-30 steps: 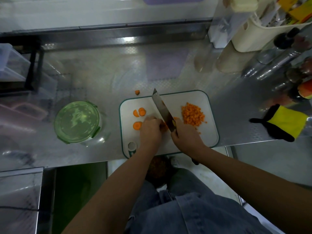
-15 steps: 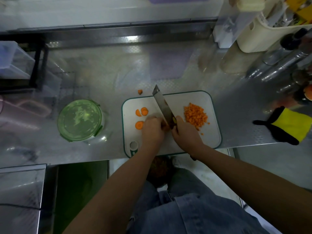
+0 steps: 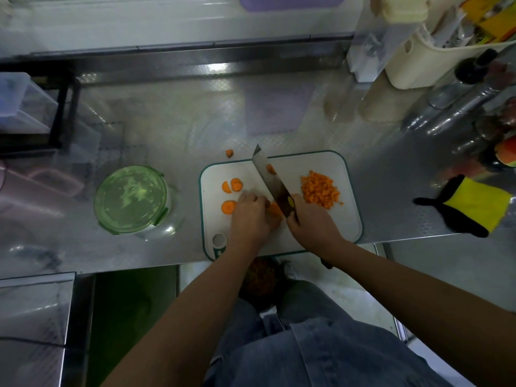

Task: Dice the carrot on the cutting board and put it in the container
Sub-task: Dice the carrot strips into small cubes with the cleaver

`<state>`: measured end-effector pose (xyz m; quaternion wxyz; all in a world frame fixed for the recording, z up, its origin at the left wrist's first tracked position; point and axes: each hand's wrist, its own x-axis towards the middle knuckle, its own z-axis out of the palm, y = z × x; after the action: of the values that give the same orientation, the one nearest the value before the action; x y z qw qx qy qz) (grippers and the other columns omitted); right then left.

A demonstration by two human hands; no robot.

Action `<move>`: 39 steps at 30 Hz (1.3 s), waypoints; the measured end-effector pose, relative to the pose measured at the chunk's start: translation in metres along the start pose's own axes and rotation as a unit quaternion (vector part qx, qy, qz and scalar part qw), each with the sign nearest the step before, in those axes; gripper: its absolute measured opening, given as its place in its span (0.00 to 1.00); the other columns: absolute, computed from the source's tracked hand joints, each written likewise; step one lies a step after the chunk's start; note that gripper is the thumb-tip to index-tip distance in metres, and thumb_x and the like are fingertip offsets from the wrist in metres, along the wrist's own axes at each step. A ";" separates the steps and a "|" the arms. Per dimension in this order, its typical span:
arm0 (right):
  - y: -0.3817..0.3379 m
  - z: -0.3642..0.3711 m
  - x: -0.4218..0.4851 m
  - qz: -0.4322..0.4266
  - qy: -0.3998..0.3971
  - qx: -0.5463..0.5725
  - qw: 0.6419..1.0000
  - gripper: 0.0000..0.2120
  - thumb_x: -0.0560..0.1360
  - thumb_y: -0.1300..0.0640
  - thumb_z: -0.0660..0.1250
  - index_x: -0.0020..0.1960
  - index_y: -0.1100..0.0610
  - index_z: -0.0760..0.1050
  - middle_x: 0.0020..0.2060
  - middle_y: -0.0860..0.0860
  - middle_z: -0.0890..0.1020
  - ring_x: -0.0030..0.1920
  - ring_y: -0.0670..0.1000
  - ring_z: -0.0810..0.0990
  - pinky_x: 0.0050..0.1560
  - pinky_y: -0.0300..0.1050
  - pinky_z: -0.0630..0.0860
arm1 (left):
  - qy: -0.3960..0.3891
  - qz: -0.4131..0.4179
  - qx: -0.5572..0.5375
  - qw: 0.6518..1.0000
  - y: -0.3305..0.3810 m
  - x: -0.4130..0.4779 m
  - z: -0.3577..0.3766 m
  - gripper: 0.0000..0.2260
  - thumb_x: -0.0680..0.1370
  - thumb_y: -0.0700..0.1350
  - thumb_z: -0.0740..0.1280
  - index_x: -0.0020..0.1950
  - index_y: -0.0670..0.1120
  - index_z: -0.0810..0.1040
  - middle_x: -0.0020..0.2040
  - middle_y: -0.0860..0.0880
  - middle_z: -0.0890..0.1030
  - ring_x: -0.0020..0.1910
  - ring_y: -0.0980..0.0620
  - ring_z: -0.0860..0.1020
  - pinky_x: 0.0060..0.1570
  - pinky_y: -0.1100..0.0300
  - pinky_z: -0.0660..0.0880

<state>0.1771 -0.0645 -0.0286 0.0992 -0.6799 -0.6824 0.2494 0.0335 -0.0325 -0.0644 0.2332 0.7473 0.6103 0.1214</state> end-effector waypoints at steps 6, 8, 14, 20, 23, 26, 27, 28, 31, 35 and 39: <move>-0.002 0.002 -0.003 -0.013 -0.005 -0.004 1.000 0.13 0.76 0.60 0.60 0.60 0.62 0.69 0.31 0.50 0.71 0.29 0.51 0.68 0.28 0.45 0.58 | 0.013 -0.014 -0.009 1.000 -0.001 0.002 0.002 0.06 0.73 0.43 0.69 0.41 0.41 0.80 0.42 0.41 0.77 0.48 0.43 0.73 0.44 0.53 0.68; -0.002 0.004 -0.003 -0.008 -0.008 -0.004 1.000 0.13 0.76 0.60 0.60 0.60 0.62 0.69 0.32 0.51 0.72 0.30 0.52 0.69 0.31 0.44 0.61 | 0.011 -0.014 -0.003 1.000 -0.001 0.003 0.002 0.05 0.72 0.42 0.71 0.40 0.40 0.80 0.41 0.41 0.77 0.47 0.43 0.74 0.43 0.51 0.69; -0.001 0.013 -0.001 -0.007 -0.007 -0.005 1.000 0.13 0.76 0.59 0.60 0.59 0.62 0.68 0.37 0.57 0.77 0.36 0.61 0.78 0.33 0.46 0.63 | 0.024 -0.028 0.019 0.999 -0.002 0.004 0.006 0.01 0.69 0.36 0.72 0.38 0.42 0.82 0.38 0.43 0.77 0.43 0.43 0.75 0.37 0.54 0.68; -0.004 0.021 0.002 0.011 -0.010 -0.013 1.000 0.16 0.77 0.58 0.59 0.62 0.63 0.67 0.43 0.60 0.79 0.41 0.61 0.78 0.34 0.47 0.66 | 0.037 -0.028 -0.011 0.999 -0.001 0.004 0.006 0.00 0.68 0.37 0.72 0.37 0.41 0.83 0.37 0.43 0.78 0.41 0.44 0.74 0.36 0.54 0.69; -0.008 0.019 0.007 0.005 0.000 0.000 1.000 0.10 0.77 0.61 0.59 0.56 0.63 0.69 0.45 0.60 0.77 0.41 0.61 0.77 0.33 0.44 0.60 | 0.034 -0.026 -0.016 0.999 0.000 0.004 0.003 0.01 0.68 0.38 0.72 0.36 0.41 0.82 0.36 0.42 0.77 0.40 0.43 0.74 0.35 0.53 0.69; -0.008 0.015 0.011 0.001 0.014 0.005 1.000 0.07 0.78 0.62 0.59 0.54 0.64 0.70 0.43 0.60 0.76 0.38 0.60 0.75 0.28 0.41 0.53 | 0.024 -0.031 -0.005 0.999 0.000 0.003 0.002 0.02 0.69 0.40 0.72 0.38 0.42 0.83 0.37 0.43 0.77 0.42 0.43 0.74 0.37 0.53 0.69; -0.008 0.014 0.011 0.003 0.015 0.007 1.000 0.07 0.78 0.61 0.59 0.54 0.64 0.70 0.42 0.60 0.76 0.36 0.59 0.74 0.28 0.42 0.54 | 0.024 -0.030 -0.002 0.999 0.000 0.003 0.002 0.01 0.69 0.40 0.72 0.38 0.42 0.83 0.37 0.43 0.77 0.43 0.43 0.74 0.38 0.54 0.69; -0.007 0.014 0.011 0.004 0.015 0.007 1.000 0.08 0.78 0.61 0.59 0.54 0.63 0.69 0.40 0.60 0.76 0.34 0.58 0.72 0.29 0.44 0.55 | 0.024 -0.029 -0.002 0.999 0.001 0.003 0.001 0.01 0.69 0.40 0.72 0.38 0.42 0.83 0.38 0.43 0.77 0.43 0.44 0.74 0.38 0.54 0.68; -0.005 0.011 0.007 -0.002 0.017 0.013 1.000 0.08 0.78 0.60 0.59 0.55 0.63 0.69 0.37 0.57 0.75 0.32 0.55 0.70 0.30 0.45 0.59 | 0.020 -0.030 -0.006 0.999 0.002 0.002 -0.001 0.01 0.70 0.39 0.71 0.37 0.42 0.82 0.38 0.43 0.78 0.43 0.44 0.74 0.39 0.54 0.69; -0.004 0.009 0.001 -0.011 0.017 0.022 1.000 0.10 0.77 0.60 0.60 0.55 0.62 0.70 0.35 0.56 0.75 0.32 0.57 0.74 0.31 0.46 0.64 | 0.018 -0.028 -0.004 0.999 0.003 -0.001 -0.002 0.02 0.70 0.38 0.71 0.37 0.42 0.81 0.38 0.42 0.78 0.44 0.43 0.74 0.41 0.53 0.69; -0.006 0.014 -0.002 0.001 0.008 0.014 1.000 0.11 0.76 0.58 0.60 0.57 0.62 0.69 0.35 0.51 0.71 0.31 0.52 0.70 0.31 0.46 0.64 | 0.020 -0.031 -0.001 0.999 0.004 -0.001 -0.002 0.02 0.69 0.37 0.71 0.36 0.41 0.81 0.38 0.42 0.78 0.43 0.43 0.74 0.40 0.54 0.68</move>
<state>0.1655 -0.0689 -0.0378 0.1140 -0.6811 -0.6772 0.2539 0.0356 -0.0336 -0.0612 0.2256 0.7252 0.6376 0.1293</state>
